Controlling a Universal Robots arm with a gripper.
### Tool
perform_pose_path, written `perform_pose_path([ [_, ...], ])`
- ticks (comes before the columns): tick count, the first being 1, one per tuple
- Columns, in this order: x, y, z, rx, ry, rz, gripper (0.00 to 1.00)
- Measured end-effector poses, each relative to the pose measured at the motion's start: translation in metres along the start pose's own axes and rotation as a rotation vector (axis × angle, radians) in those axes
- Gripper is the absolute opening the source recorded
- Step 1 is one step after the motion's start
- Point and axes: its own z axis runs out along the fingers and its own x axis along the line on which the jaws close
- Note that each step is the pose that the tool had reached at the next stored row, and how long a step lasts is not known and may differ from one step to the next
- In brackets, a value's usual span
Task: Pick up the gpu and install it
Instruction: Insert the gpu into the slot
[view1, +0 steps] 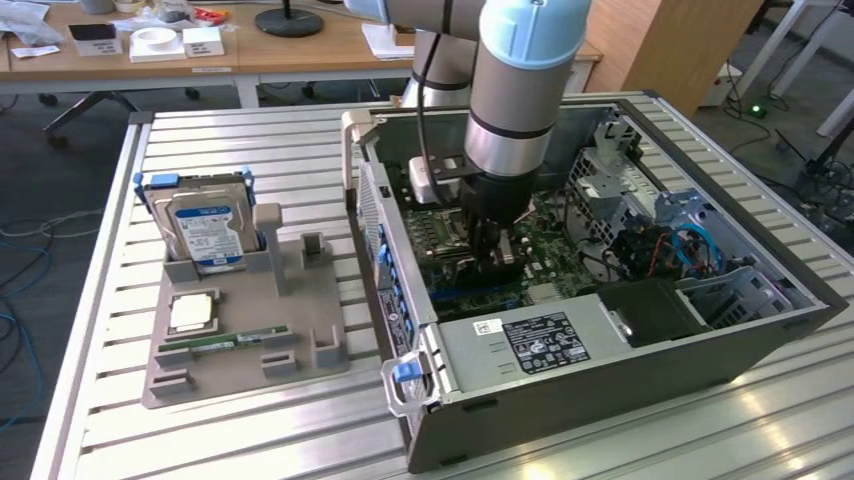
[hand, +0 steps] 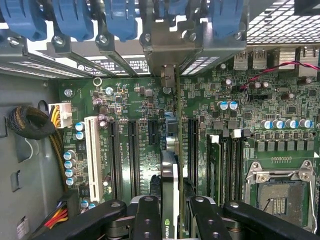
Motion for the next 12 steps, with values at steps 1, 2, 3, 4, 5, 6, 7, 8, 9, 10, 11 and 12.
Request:
perform_pose_path([
  [1,0.0,0.0003,0.0,0.0006,0.0,0.0,0.27],
  [2,0.0001,0.0006,0.0,0.0014,-0.0001,0.0,0.27],
  [3,0.0001,0.001,-0.0001,0.0027,-0.0002,0.0,0.27],
  [4,0.0001,0.0013,0.0,0.0048,-0.0003,0.0,0.27],
  [5,0.0001,0.0016,0.0001,0.0076,-0.0004,0.0,0.27],
  [6,0.0001,0.0018,0.0002,0.0102,-0.0004,0.0,0.27],
  [7,0.0001,0.0018,0.0002,0.0111,-0.0004,0.0,0.27],
  [8,0.0001,0.0018,0.0003,0.0117,-0.0005,0.0,0.27],
  [9,0.0001,0.0018,0.0005,0.0127,-0.0007,0.0,0.27],
  [10,0.0002,0.0019,0.0006,0.0139,-0.0008,0.0,0.27],
  [11,0.0001,0.002,0.0008,0.0151,-0.0008,0.0,0.27],
  [12,0.0001,0.002,0.0008,0.0158,-0.0009,0.0,0.27],
])
